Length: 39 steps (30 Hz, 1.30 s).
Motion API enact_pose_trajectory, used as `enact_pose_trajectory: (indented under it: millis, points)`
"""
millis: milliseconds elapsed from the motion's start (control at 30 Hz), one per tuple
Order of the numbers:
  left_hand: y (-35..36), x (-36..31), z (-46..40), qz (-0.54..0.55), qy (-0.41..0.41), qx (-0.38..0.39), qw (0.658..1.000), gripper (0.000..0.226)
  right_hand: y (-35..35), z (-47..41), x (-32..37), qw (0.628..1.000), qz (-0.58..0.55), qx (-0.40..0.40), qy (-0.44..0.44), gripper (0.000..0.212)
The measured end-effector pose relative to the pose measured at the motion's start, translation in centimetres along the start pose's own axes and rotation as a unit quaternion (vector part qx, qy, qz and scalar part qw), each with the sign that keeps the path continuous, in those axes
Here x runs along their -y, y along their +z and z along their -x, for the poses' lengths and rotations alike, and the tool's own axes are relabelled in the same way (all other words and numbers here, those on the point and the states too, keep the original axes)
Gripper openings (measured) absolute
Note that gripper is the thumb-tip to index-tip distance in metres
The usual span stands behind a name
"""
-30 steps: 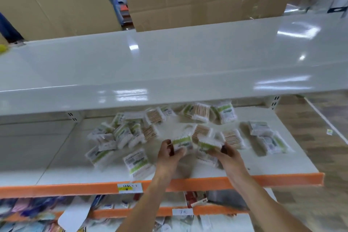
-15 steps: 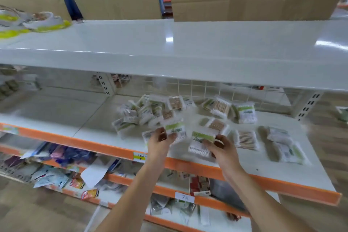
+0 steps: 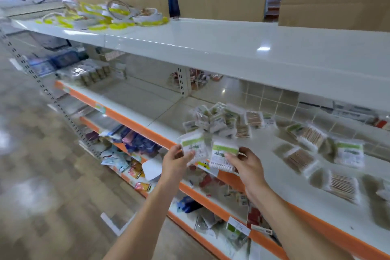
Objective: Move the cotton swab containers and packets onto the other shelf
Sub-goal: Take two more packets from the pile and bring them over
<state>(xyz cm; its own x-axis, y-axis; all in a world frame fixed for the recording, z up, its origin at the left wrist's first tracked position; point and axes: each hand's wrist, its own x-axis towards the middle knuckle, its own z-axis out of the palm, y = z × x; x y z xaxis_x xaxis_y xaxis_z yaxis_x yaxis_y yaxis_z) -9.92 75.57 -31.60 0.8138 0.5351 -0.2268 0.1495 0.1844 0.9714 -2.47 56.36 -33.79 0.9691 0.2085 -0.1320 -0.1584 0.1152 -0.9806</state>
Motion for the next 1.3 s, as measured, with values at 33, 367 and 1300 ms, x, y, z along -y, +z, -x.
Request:
enact_pose_trajectory:
  millis: [33, 367, 1300]
  points:
    - [-1.0, -0.1, 0.0, -0.001, 0.001, -0.009, 1.0, 0.018, 1.0, -0.2, -0.3, 1.0, -0.003, 0.009, 0.01, 0.023]
    - [-10.0, -1.0, -0.7, -0.011, 0.01, -0.113, 0.994, 0.029, 10.6, -1.2, -1.9, 0.994, -0.004, 0.095, 0.056, 0.025]
    - [-35.1, -2.4, -9.3, -0.015, 0.029, -0.24, 0.97, 0.028, 40.2, -5.0, -6.5, 0.973, -0.01, 0.217, 0.074, 0.029]
